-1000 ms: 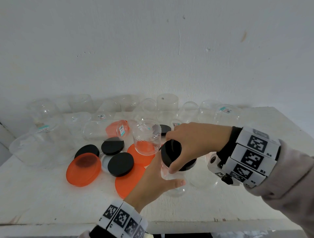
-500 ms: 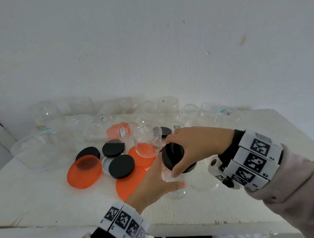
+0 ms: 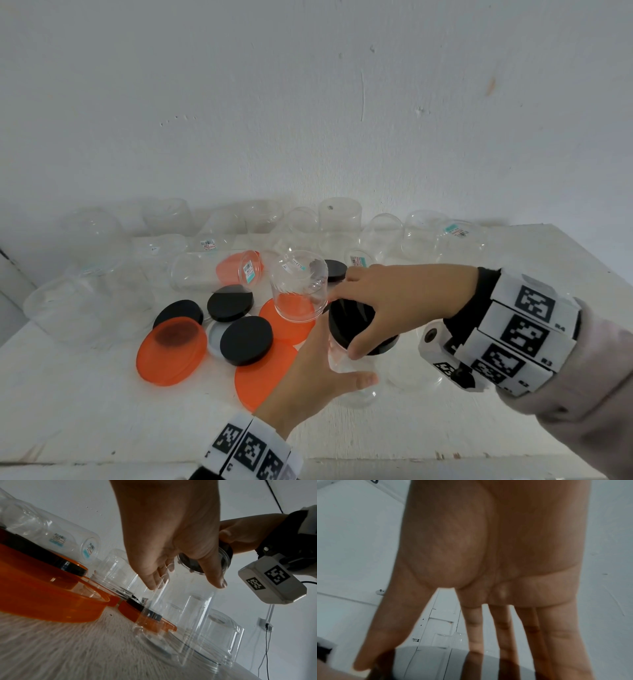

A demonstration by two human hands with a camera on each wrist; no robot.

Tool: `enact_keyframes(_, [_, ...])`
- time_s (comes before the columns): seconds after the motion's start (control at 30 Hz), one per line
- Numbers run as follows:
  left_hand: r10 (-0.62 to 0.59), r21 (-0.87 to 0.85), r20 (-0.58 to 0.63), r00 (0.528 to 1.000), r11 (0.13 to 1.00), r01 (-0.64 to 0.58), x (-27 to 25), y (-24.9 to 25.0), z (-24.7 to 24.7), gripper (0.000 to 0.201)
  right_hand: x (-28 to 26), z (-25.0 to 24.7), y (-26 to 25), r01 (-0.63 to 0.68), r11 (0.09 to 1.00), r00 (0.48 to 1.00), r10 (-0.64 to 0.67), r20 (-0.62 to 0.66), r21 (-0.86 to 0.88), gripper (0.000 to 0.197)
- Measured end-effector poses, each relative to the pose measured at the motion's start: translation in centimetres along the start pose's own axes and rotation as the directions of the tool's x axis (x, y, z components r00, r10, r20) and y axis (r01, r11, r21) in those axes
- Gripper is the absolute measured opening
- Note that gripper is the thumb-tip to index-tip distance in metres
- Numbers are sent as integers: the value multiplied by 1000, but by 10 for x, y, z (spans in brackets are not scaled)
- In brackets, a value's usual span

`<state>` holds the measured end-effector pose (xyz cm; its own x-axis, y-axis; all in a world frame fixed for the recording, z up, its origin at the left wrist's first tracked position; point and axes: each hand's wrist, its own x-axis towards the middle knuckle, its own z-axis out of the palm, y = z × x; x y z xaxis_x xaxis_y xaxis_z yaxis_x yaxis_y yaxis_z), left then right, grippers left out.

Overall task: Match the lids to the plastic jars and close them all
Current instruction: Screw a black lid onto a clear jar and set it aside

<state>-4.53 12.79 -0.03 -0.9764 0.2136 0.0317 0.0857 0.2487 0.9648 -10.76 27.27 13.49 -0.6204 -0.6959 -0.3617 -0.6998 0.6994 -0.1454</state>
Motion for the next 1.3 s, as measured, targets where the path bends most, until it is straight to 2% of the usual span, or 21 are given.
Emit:
enact_keyframes(0.2, [5,-8,-4,1000,1000,-5,0,-2,0,93,3,9,-9,-108,988,991,99,-86,-114,55])
enact_keyframes(0.27, [3,-3,-8,1000,1000,-3,0,-2,0,90,1,7,-8,-87,994,995,83,-56,-73,60])
enact_keyframes(0.33, [2,3,-17,1000,1000,-2,0,-2,1,85,-3,3,-5,-35,999,999,36,34,-27,73])
enact_keyframes(0.4, [5,10,-22,1000,1000,-4,0,-2,1,82,-6,1,-3,-1,1000,997,3,71,-18,82])
enact_keyframes(0.53, [1,7,-24,1000,1000,-1,0,-1,0,82,-4,3,0,-2,1000,1000,2,16,-21,78])
enact_keyframes(0.73, [-1,-17,-13,1000,1000,0,-1,-1,0,86,-1,14,0,-92,995,990,87,-107,-45,71])
enact_keyframes(0.83, [1,-22,-20,1000,1000,-1,-1,-1,1,85,-3,12,3,-53,998,997,55,-56,28,71])
enact_keyframes(0.93, [13,-14,-26,1000,1000,-13,-1,-1,2,85,-6,6,7,33,996,999,-35,19,81,86])
enact_keyframes(1.03, [13,-20,-28,1000,1000,-13,0,-1,2,85,-7,5,7,58,994,998,-57,-19,87,79])
enact_keyframes(1.13, [0,-24,-23,1000,1000,-1,-1,-1,1,86,-6,9,5,3,999,998,0,-62,38,72])
enact_keyframes(1.3, [-3,-22,-11,1000,1000,3,-1,-1,0,89,-4,18,4,-69,996,987,59,-147,-61,74])
